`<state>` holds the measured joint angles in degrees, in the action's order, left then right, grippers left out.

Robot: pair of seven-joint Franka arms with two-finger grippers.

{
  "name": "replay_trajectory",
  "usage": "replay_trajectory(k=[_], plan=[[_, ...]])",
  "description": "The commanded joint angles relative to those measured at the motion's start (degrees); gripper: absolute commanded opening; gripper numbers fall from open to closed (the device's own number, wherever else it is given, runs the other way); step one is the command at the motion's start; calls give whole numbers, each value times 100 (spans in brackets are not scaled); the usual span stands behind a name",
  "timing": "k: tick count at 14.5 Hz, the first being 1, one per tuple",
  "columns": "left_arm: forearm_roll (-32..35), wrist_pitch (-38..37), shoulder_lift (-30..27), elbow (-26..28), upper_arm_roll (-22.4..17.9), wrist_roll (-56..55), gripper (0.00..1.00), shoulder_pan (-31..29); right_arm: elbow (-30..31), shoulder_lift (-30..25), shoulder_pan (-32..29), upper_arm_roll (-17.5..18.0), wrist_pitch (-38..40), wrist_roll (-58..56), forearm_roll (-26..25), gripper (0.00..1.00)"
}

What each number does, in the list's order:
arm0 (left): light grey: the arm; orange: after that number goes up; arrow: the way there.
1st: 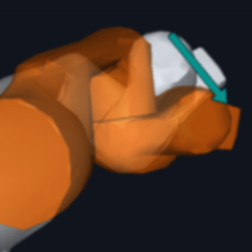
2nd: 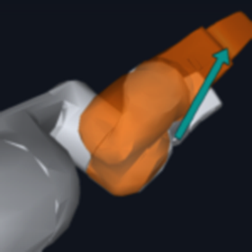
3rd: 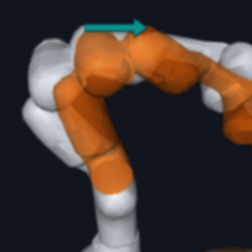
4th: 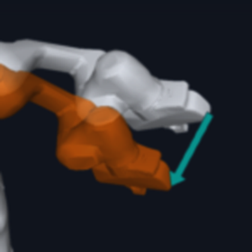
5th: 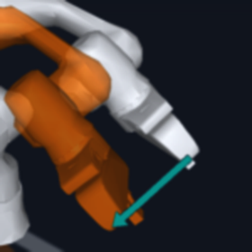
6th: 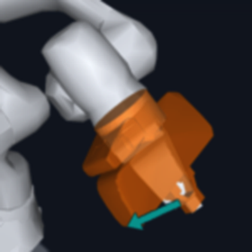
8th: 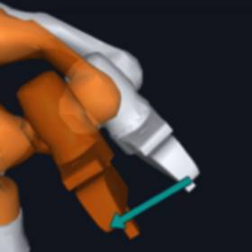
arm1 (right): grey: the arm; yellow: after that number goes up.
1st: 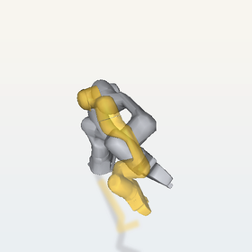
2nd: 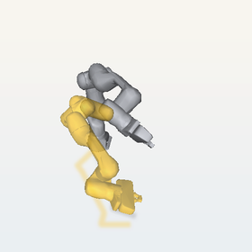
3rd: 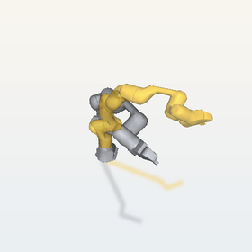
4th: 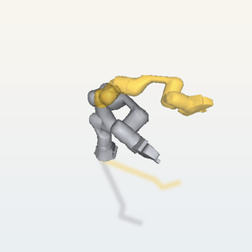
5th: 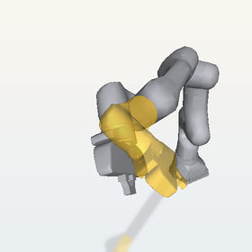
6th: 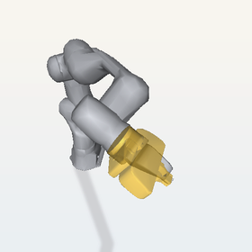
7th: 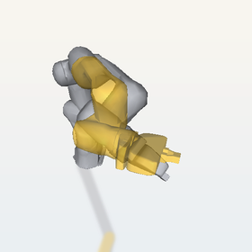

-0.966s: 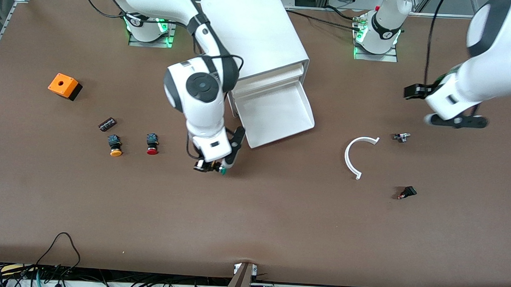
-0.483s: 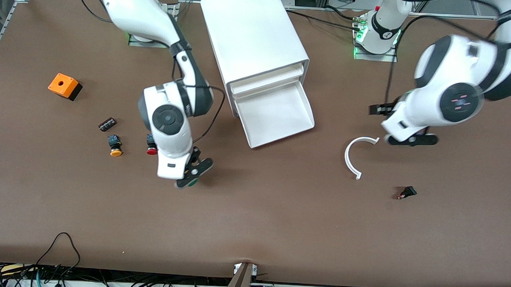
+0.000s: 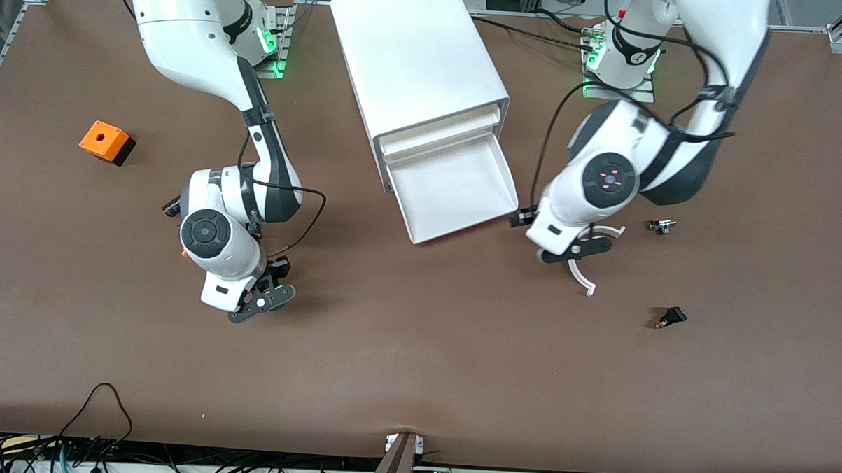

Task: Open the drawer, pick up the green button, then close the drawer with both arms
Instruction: 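Place the green button by the red button while the left gripper reaches the drawer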

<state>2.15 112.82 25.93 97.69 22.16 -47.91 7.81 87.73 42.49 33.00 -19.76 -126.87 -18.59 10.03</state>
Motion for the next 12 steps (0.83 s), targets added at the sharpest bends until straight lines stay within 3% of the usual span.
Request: replay_trajectory(k=[1, 9, 12], plan=[[92, 590, 412, -101, -28, -552, 100, 325, 341, -162, -267, 42, -110, -565, 131, 11], [417, 1734, 940, -101, -45, -1105, 100, 739, 377, -83, -778, 51, -163, -1515, 149, 12], [1127, 1761, 1019, -101, -37, -1464, 100, 826, 394, 49, -787, 51, -426, -1692, 219, 13]])
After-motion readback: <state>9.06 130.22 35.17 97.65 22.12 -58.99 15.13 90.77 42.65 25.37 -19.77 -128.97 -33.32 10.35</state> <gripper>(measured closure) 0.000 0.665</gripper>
